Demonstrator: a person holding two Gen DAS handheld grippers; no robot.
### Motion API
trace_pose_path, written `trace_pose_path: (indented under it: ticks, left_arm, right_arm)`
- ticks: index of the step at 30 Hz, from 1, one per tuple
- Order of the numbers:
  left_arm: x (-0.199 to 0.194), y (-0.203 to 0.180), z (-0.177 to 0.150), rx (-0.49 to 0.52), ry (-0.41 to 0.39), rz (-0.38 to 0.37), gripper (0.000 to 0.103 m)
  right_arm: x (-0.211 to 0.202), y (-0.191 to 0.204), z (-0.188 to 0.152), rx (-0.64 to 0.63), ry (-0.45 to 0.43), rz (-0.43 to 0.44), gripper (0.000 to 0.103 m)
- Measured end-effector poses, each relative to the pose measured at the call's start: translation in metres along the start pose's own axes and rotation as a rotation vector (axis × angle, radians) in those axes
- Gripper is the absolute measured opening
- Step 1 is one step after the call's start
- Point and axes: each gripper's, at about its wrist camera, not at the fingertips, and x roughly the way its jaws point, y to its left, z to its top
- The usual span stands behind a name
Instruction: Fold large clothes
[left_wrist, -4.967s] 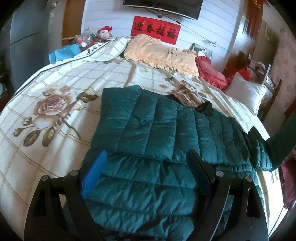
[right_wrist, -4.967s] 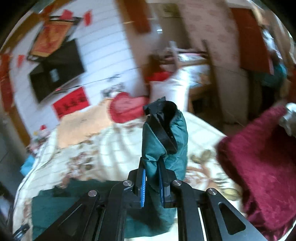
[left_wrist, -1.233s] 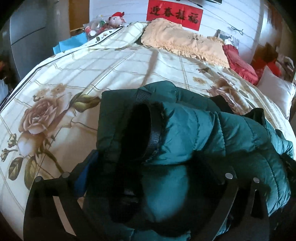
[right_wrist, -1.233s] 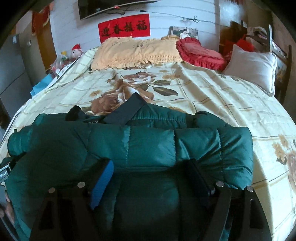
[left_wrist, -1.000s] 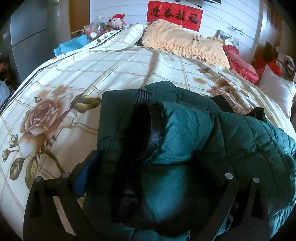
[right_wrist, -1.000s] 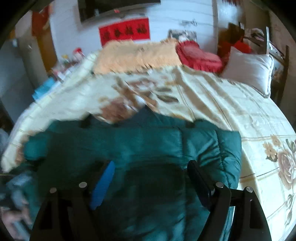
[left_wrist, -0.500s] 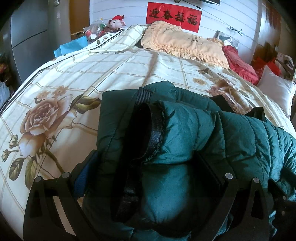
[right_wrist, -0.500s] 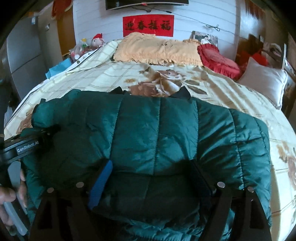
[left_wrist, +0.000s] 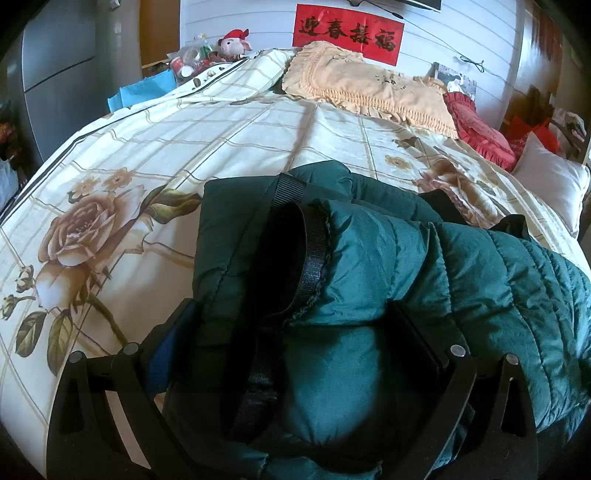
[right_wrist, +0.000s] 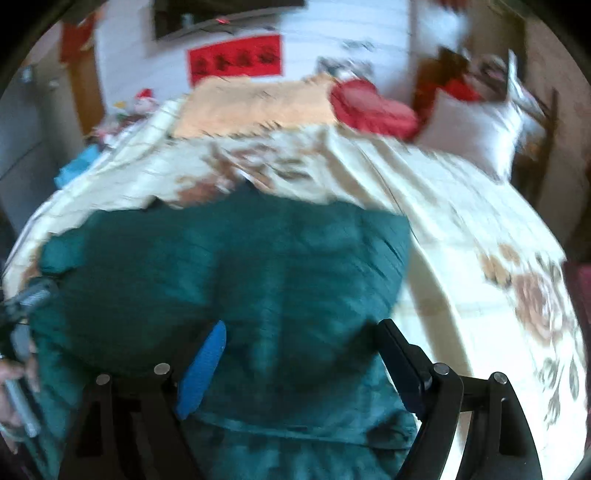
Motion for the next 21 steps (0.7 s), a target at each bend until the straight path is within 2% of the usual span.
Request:
trace_pose_path:
  ticks: [3,5,7,13,17,21]
  left_arm:
    - [-0.001,0.0,0.0,0.002,-0.001,0.003,0.102]
    - [-0.003,0.002,0.0,0.0,0.006,-0.001,0.102]
    - [-0.012,0.005,0.0,0.006,0.014,0.0,0.102]
    - [-0.064,0.028,-0.012,0.056,-0.039,0.009,0.102]
    - [-0.1,0.053,-0.029,0.045,-0.073,0.002,0.102]
    - [-0.125,0.072,-0.051,0.036,-0.069,0.001,0.102]
  right_arm:
    - [0.018,-0.017,-0.007,0.109,0.037,0.075,0.088]
    - [0.015,-0.02,-0.004,0.122,0.041,0.084,0.088]
    - [0.003,-0.023,-0.004,0.117,0.032,0.08,0.088]
    - [-0.06,-0.034,-0.021,0.064,-0.035,0.064,0.088]
    - [-0.09,-0.045,-0.043,0.051,-0.021,0.079,0.088]
    - [-0.108,-0.052,-0.072,0.051,0.011,0.094,0.088]
